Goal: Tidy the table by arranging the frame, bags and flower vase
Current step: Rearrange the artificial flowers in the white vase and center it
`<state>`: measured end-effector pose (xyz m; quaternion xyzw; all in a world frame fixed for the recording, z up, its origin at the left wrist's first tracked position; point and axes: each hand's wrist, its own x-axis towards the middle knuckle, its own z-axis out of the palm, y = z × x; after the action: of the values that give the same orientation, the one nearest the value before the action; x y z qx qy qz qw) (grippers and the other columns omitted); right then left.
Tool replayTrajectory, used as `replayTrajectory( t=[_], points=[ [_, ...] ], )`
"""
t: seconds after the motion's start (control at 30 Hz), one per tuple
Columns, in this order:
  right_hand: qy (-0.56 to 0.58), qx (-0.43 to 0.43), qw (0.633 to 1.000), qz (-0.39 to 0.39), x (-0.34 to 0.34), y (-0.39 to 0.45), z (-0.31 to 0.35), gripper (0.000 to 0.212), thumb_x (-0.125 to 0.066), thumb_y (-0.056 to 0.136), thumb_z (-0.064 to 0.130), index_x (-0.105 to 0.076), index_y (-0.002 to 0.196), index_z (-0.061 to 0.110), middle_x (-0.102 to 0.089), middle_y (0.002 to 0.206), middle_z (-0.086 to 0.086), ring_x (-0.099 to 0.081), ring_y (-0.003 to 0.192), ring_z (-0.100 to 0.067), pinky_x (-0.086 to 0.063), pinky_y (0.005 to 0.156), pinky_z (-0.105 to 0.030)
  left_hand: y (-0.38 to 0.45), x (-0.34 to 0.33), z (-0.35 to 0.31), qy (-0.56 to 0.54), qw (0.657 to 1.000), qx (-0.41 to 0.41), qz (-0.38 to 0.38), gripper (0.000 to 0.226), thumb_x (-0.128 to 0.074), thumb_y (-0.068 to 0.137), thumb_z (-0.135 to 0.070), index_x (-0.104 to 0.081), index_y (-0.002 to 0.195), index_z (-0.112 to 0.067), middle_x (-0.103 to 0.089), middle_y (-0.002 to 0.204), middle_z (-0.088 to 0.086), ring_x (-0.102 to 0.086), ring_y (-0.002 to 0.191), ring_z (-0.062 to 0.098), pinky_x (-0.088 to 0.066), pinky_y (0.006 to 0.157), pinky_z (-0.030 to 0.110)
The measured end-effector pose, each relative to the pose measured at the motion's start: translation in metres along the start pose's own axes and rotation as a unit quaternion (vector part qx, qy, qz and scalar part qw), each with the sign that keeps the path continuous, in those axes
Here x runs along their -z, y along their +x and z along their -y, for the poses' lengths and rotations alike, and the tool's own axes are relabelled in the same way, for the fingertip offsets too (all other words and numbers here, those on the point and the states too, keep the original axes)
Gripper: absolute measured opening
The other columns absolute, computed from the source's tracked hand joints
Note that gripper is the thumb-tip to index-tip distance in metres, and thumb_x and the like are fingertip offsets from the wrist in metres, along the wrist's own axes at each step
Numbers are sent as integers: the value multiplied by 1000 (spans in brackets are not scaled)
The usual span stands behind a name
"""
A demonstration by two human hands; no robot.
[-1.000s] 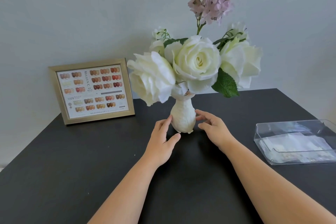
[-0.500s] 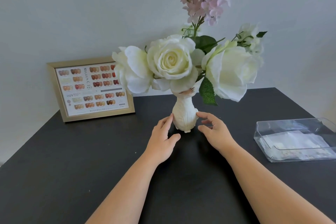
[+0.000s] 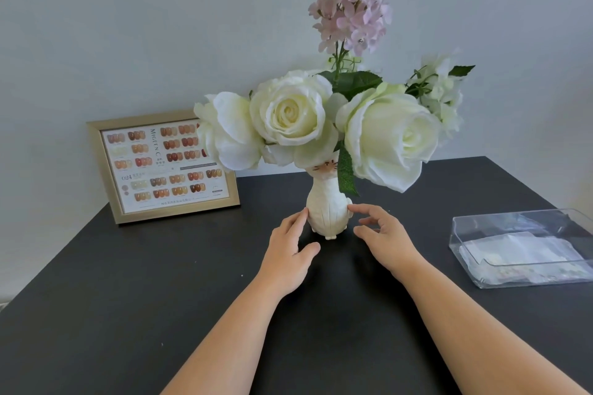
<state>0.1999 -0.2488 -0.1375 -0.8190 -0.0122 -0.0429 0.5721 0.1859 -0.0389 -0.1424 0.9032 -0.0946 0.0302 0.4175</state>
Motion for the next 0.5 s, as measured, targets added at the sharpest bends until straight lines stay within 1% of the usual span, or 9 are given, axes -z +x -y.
replayTrajectory(
  t=[0.3,0.4,0.47,0.5],
  points=[
    [9,-1,1000,-2,2,-1,1,41,-61,87,19,-62,106,55,-59,106,9,-56,97,-4,-39,68,-15,-2,0,-2,6,1000,-10,-12,65,-55,96,-30,-24,153,-33,-28,153,-18,-22,138,6,-22,106,25],
    [7,12,1000,-6,1,-4,2,43,-60,87,16,-63,104,55,-59,107,17,-56,97,-2,-40,69,-13,-2,0,-1,6,1000,-12,-20,64,-55,95,-29,-26,153,-34,-30,151,-19,-23,138,6,-24,106,26],
    [14,41,998,-47,0,-8,4,44,-57,86,11,-65,101,52,-61,106,22,-57,92,2,-42,67,-11,-3,0,-2,-9,999,-21,-36,62,-57,94,-26,-32,150,-36,-33,148,-20,-27,136,6,-27,108,28],
    [24,54,995,-86,1,-11,5,45,-55,86,8,-66,97,51,-63,101,21,-58,86,2,-43,65,-10,-4,0,-2,-28,998,-28,-51,59,-58,94,-23,-37,147,-39,-36,145,-21,-31,135,5,-29,108,28]
  ],
)
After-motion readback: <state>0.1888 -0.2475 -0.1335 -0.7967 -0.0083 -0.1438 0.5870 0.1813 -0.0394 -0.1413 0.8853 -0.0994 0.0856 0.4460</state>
